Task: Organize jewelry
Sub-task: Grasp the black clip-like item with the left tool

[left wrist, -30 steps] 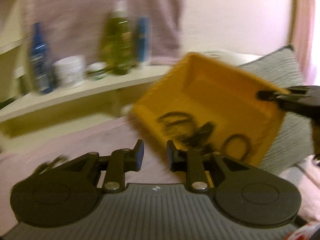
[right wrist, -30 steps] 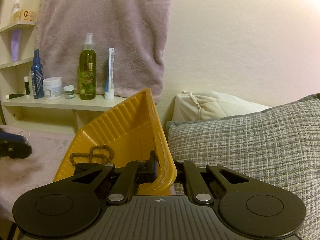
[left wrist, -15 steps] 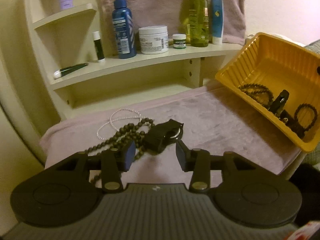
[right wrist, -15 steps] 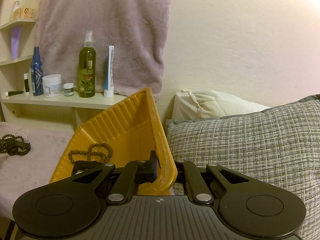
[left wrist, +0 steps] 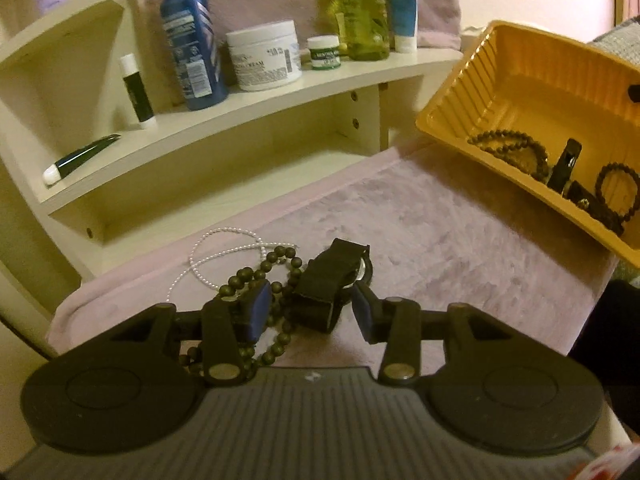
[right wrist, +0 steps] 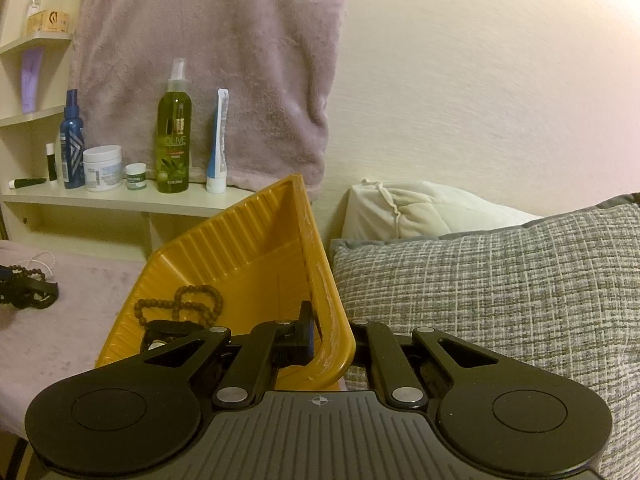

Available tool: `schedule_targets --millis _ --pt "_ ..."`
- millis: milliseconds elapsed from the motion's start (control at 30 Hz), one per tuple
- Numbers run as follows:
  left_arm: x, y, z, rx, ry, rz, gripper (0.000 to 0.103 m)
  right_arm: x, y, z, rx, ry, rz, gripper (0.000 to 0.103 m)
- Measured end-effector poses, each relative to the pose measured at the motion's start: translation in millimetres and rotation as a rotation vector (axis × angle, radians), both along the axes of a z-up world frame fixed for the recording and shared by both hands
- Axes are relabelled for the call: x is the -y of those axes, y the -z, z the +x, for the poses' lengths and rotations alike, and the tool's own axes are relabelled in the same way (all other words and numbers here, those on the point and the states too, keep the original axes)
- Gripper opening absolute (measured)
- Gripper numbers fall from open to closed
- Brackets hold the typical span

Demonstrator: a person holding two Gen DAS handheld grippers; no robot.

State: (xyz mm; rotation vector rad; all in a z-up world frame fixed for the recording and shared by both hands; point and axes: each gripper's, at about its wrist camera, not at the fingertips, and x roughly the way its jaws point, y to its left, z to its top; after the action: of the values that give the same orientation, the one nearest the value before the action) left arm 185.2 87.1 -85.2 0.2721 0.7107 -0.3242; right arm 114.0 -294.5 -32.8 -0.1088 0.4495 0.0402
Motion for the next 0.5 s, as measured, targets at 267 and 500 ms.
schedule_targets --millis 267,500 --pt "6.0 0.8 0.7 -0.028 0.050 0.056 0.020 1.6 0.5 1.2 0.001 -0.002 -0.002 0.006" --pt "9.9 -10.1 -8.5 -0.026 0.044 0.036 0.020 1.4 0.4 1.0 0.002 -0.004 -0.003 0.006"
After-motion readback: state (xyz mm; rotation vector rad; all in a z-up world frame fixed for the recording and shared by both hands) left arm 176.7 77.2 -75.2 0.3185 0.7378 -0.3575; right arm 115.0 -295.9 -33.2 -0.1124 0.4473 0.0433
